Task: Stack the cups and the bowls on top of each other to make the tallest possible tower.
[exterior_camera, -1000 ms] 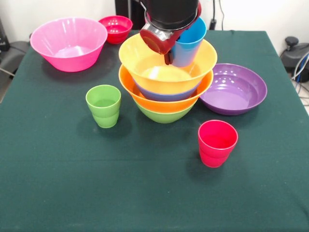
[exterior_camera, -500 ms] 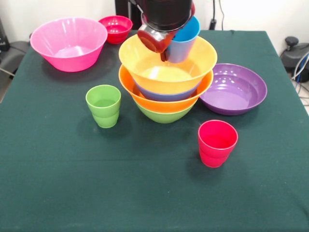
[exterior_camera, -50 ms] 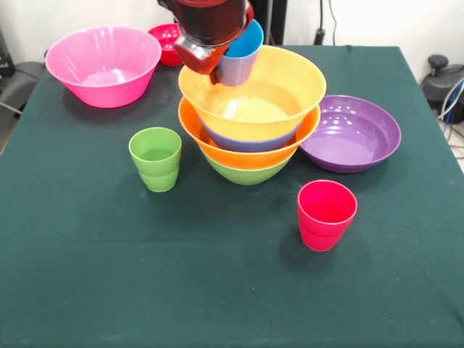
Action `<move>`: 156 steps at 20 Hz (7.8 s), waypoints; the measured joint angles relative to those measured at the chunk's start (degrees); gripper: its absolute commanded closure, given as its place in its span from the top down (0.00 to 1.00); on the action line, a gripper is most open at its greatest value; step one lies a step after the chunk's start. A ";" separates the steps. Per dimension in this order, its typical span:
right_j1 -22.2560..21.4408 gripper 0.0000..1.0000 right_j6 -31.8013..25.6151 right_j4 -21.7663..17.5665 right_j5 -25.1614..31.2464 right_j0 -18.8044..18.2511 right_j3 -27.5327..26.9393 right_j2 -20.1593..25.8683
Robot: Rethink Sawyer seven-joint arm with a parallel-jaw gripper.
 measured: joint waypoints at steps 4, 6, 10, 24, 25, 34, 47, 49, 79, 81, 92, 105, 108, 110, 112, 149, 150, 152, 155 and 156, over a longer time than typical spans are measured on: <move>-0.03 1.00 0.00 -0.49 -2.04 -2.00 2.21 1.49; -0.11 1.00 0.00 -0.51 -3.13 -2.70 3.14 2.16; -0.93 1.00 0.00 -0.49 -5.78 -4.24 5.92 4.32; -6.05 1.00 0.00 -0.04 -4.79 -3.39 8.09 9.37; -6.02 1.00 0.00 -0.07 -3.58 -2.96 7.17 9.70; -5.65 1.00 0.00 -0.07 0.67 -1.66 2.95 10.93; -1.65 1.00 -2.29 -3.19 2.55 -0.40 -9.33 11.95; -0.70 1.00 -4.32 -4.37 3.67 -0.36 -12.21 11.95; 18.59 1.00 -39.77 -18.73 20.95 5.29 -53.26 13.20; 19.71 1.00 -41.11 -20.17 21.22 5.45 -55.00 13.22; 21.46 1.00 -42.43 -20.68 23.18 5.27 -55.83 11.75; 17.27 1.00 -42.43 -16.26 26.41 5.43 -54.05 11.01; 16.33 1.00 -42.43 -15.36 26.41 5.42 -53.86 10.93; 15.61 1.00 -42.43 -14.25 26.41 5.37 -53.29 10.81; 15.16 1.00 -42.43 -13.63 26.39 5.29 -52.66 10.70; 15.46 1.00 -42.43 -7.67 13.57 2.54 -39.01 5.86; 15.46 1.00 -42.43 -7.67 13.57 2.54 -39.01 5.77; 15.50 1.00 -42.43 -7.67 13.57 2.54 -39.01 5.27; 15.64 1.00 -42.43 -7.67 13.57 2.54 -39.01 4.67; 15.68 1.00 -42.43 -7.67 13.57 2.55 -39.01 4.54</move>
